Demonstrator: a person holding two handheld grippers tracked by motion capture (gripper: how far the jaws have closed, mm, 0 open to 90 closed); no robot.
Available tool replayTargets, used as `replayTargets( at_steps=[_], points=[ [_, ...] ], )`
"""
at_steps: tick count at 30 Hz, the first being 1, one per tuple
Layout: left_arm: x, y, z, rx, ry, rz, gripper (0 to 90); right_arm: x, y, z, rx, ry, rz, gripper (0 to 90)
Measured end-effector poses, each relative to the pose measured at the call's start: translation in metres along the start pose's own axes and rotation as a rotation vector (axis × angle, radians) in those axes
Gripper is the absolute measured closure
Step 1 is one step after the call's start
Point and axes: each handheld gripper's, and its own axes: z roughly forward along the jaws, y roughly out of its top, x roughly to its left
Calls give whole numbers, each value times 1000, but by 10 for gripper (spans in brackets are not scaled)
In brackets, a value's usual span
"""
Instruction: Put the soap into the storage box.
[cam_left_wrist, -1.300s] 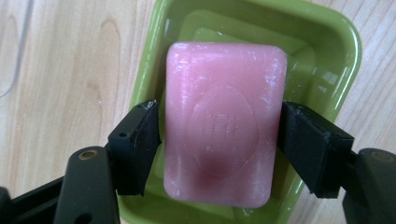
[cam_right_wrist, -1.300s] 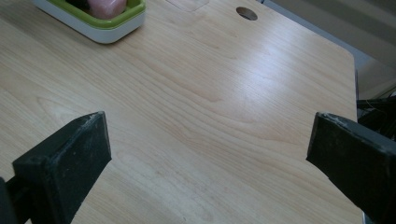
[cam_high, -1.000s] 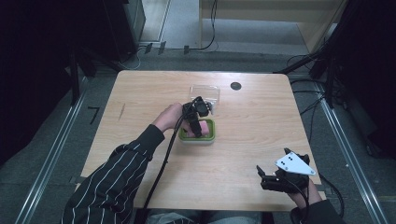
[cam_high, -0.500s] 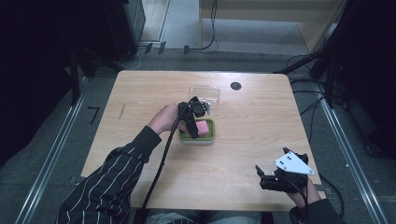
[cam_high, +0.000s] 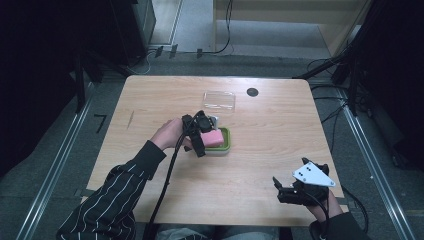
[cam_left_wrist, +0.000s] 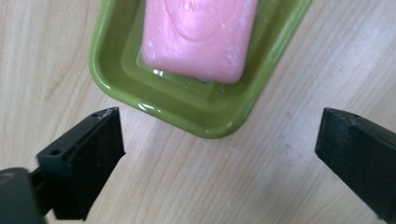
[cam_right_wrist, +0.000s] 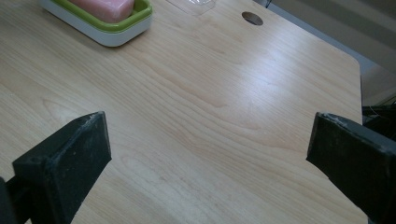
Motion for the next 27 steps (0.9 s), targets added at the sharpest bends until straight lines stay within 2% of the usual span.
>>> replayTargets(
  at_steps=[6, 22, 27],
  points=[
    [-4, -9, -2, -1, 3, -16, 2, 0, 0, 0, -1, 2, -3, 0],
    [-19, -39, 8, 43, 8, -53, 2, 1, 0, 0, -2, 7, -7, 0],
    [-32, -52, 8, 50, 18, -48, 2, 0, 0, 0, -2, 6, -5, 0]
  ],
)
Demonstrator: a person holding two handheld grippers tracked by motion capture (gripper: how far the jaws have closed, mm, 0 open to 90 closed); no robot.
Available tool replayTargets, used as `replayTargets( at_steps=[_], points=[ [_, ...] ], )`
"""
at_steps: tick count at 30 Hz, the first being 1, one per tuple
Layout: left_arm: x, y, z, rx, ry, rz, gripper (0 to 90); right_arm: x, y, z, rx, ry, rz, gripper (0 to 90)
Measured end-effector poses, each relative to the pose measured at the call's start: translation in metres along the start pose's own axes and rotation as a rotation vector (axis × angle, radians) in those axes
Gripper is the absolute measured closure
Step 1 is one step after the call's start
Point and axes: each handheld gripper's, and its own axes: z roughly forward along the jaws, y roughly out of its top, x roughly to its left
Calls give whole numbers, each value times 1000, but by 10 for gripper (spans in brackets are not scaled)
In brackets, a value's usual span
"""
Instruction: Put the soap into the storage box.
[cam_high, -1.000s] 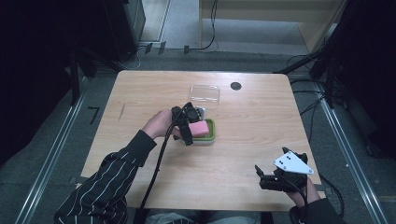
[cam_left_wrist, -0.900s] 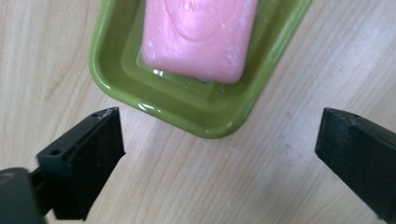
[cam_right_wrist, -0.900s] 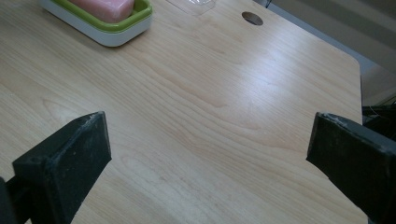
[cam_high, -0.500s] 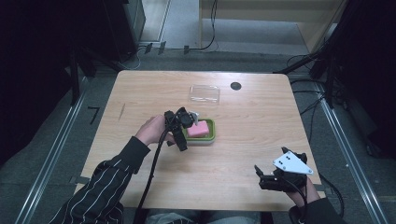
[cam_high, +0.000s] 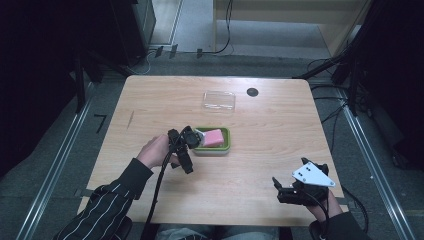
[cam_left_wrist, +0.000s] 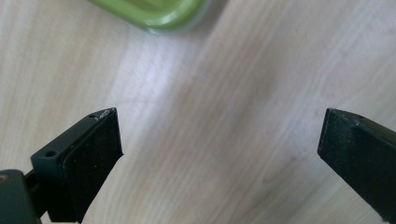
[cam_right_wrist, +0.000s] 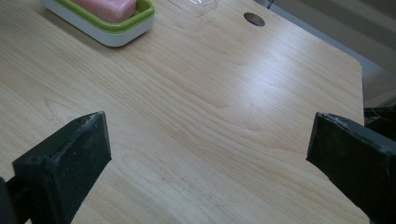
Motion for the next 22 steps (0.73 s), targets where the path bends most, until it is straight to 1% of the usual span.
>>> replayTargets(
  at_steps=[3, 5, 8, 9, 11, 13, 15, 16, 17, 18, 19, 21, 22],
  points=[
    [-4, -6, 1, 9, -3, 3, 2, 1, 0, 0, 1, 3, -5, 0],
    [-7, -9, 2, 10, -3, -7, 2, 1, 0, 0, 0, 3, -6, 0],
    [-11, -13, 4, 15, -8, -5, 2, 1, 0, 1, 0, 4, -7, 0],
    [-12, -15, 5, 24, -14, -4, 2, 1, 0, 1, 0, 4, -7, 0],
    [-13, -18, 7, 22, -16, -4, 2, 1, 0, 1, 1, 3, -6, 0],
    [-16, -20, 9, 39, -16, -4, 2, 0, 0, 0, 0, 3, -5, 0],
    [-18, -23, 10, 36, -18, -4, 2, 1, 0, 0, 0, 3, -4, 0],
    [-20, -24, 10, 38, -26, -8, 2, 1, 0, 0, -1, 4, -5, 0],
    [-22, -26, 10, 31, -25, -9, 2, 1, 0, 0, -1, 4, -6, 0],
    [-22, -27, 10, 36, -25, -5, 2, 1, 0, 0, -1, 4, -6, 0],
    [-23, -28, 9, 28, -33, -17, 2, 1, 0, 0, -1, 5, -6, 0],
    [-22, -28, 8, 22, -37, -14, 2, 1, 0, 1, -1, 5, -7, 0],
    [-22, -29, 8, 9, -33, -17, 2, 1, 1, 1, -2, 6, -4, 0]
  ],
)
